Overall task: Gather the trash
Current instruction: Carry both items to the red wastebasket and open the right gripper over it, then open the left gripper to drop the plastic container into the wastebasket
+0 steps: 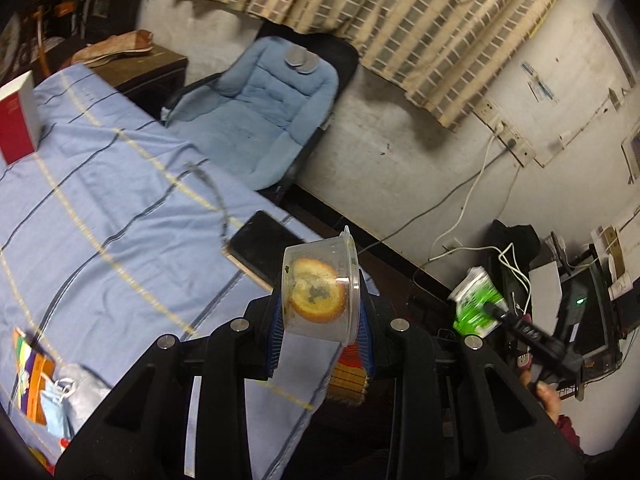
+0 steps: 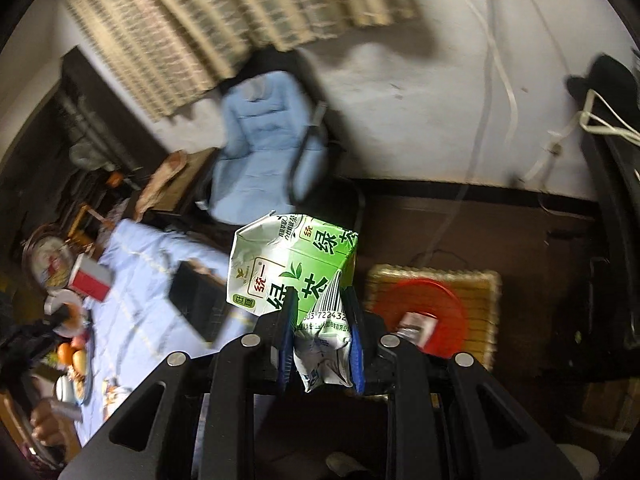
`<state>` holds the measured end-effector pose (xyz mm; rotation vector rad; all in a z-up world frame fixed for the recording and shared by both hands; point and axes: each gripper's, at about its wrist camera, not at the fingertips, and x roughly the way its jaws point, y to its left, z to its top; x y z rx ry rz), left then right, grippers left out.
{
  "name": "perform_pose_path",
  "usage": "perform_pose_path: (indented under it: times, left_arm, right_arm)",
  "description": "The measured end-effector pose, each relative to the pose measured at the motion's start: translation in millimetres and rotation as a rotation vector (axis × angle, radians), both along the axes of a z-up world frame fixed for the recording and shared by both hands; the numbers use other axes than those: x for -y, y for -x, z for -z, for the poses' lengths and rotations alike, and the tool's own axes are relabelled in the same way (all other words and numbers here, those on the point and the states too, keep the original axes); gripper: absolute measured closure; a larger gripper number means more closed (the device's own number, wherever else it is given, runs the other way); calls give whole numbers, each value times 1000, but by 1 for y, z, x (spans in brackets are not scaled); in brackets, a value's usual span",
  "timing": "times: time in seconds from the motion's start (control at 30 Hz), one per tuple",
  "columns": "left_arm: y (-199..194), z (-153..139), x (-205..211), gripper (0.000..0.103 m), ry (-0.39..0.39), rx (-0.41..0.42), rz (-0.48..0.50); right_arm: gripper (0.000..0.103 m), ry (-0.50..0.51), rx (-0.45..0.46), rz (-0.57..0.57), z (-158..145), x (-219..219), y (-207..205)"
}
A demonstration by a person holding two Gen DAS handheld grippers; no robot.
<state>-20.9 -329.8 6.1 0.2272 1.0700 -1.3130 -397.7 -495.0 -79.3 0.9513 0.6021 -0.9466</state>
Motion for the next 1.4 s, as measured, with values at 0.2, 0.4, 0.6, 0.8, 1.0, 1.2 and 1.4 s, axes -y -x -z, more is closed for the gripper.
perform_pose_path:
  times: [0.2, 0.4, 0.6, 0.8, 1.0, 1.2, 1.4]
  left_arm:
    - [8, -4, 18, 71, -26, 25, 5]
    - [9, -6, 26, 71, -59, 43, -28]
    - [11, -6, 27, 71, -93, 58, -69]
    - [19, -6, 36, 71, -112, 73, -67]
    - [45, 2, 70, 71, -114, 63, 40]
    - [98, 19, 127, 71, -119, 41, 258]
    - [169, 46, 180, 71, -158, 13, 483]
  right_arm:
    - [80, -87, -39, 39, 50, 27, 19]
    - [80, -164, -75, 37, 98, 54, 15]
    - [48, -252, -94, 25, 145, 90, 9]
    - [44, -229, -55, 47, 135, 108, 15]
    - [41, -194, -22, 97, 111, 107, 36]
    - [40, -149, -42, 166, 91, 83, 79]
    - [40, -137, -65, 248, 84, 54, 123]
